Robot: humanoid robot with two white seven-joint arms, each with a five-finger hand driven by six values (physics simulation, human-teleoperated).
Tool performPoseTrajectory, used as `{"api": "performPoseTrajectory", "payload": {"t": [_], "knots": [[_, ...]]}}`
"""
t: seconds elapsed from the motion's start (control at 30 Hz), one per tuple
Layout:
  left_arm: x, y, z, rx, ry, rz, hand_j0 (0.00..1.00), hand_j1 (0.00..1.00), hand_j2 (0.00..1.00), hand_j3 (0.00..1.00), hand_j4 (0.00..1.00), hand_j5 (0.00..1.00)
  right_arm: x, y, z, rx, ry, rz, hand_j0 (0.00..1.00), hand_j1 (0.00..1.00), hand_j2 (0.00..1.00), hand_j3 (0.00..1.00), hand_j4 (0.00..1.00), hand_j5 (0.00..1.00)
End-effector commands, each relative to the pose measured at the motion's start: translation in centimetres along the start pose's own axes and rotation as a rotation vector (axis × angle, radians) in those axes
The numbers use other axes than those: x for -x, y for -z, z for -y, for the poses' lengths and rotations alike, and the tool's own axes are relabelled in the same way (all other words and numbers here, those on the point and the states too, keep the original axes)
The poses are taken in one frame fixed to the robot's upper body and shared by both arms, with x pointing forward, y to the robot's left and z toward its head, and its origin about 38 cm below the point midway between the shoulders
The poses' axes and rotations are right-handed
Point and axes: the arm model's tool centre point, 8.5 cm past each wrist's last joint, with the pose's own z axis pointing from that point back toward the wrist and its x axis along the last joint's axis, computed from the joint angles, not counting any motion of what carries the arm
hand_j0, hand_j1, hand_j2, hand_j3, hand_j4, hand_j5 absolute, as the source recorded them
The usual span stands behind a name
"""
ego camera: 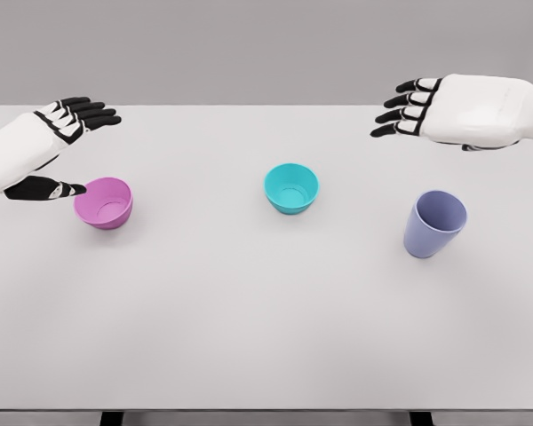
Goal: Stacking bowl and cup with both arms
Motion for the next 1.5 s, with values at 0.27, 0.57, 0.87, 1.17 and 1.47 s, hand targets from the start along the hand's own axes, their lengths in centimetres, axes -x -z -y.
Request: {"api": "performPoseTrajectory", "payload": {"t": [0.27,0.57,0.87,1.17,1.47], "knots": [[0.3,-0.5,-1.4,0.209,0.006,-0.003,1.0,1.0,1.0,1.0,1.0,1.0,-0.1,1.0,2.2,0.202,0.06,0.003,1.0,1.0,1.0,1.0,1.0,1.0],[-0.8,3.4,-3.2,0.36,-0.134,-0.087,1.0,1.0,1.0,1.0,1.0,1.0,0.5,-0.5,-1.1,0.101,0.112,-0.029,1.0,1.0,1.0,1.0,1.0,1.0],[-0.4,5.7,-1.1,0.613,-0.081,-0.225,1.0,1.0,1.0,1.0,1.0,1.0,1.4,-2.1,-0.4,0.116,0.095,-0.076,1.0,1.0,1.0,1.0,1.0,1.0],[-0.4,5.6,-0.7,0.631,-0.015,-0.211,1.0,1.0,1.0,1.0,1.0,1.0,-0.1,-0.9,-5.1,0.043,0.201,-0.041,1.0,1.0,1.0,1.0,1.0,1.0],[-0.3,5.6,-0.3,0.65,0.061,-0.213,1.0,1.0,1.0,1.0,1.0,1.0,1.8,-2.2,-5.2,0.05,0.217,-0.103,1.0,1.0,1.0,1.0,1.0,1.0]]}}
